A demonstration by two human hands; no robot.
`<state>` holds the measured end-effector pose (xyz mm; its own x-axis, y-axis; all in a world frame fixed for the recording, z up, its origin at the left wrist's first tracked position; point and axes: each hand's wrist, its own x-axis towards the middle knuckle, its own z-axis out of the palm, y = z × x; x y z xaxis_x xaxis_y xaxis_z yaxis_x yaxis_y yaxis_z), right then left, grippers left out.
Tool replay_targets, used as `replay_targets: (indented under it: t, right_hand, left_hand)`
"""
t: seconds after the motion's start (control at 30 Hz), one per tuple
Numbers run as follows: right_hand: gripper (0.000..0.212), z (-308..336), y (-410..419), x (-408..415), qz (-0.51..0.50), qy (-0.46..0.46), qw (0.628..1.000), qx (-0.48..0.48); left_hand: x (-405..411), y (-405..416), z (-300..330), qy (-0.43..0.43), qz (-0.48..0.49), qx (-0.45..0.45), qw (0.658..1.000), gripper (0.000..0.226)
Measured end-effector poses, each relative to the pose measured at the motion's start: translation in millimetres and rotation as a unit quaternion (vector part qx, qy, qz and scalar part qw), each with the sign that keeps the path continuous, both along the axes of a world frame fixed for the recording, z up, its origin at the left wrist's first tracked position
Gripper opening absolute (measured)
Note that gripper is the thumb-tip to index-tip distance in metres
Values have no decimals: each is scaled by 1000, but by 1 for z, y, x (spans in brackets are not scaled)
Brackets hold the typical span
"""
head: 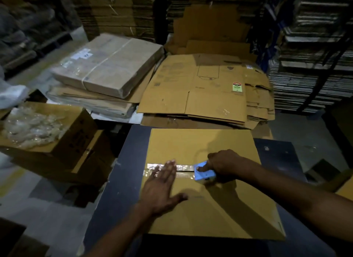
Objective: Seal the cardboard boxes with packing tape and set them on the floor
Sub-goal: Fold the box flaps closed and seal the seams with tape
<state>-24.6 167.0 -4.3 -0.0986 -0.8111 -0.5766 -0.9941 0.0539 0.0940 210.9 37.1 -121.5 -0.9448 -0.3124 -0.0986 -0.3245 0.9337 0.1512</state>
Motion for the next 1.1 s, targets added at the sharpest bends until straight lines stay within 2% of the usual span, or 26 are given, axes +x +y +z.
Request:
replay_targets:
  t: [0.07,0.17,0.37,0.53,0.83,0.93,1.1]
  right_hand:
    - [70,1,-16,21,3,-13,1000,-18]
    - [63,1,-43,59,11,3,999,-38]
    - [58,8,-68,65,0,13,1000,0]
    - [68,13,-52,58,-10,6,999,41]
    - [86,18,-24,37,30,-19,999,30]
    - [91,15,-22,36,14,-25,999,27]
    - [92,15,-18,28,13,-34,999,27]
  left_hand:
    - [28,-35,-8,30,-6,-32,999,105]
    - [52,-64,-6,0,-22,-56,998,104]
    - [32,-35,2,-57,-8,-47,997,115]
    - [39,-39,-2,-52,-17,-39,998,110]
    - [35,-34,-2,-44,-27,-38,998,109]
    - [36,-34,-2,-38,-32,-33,998,109]
    - [36,-32,-2,-26,-33,-30,999,110]
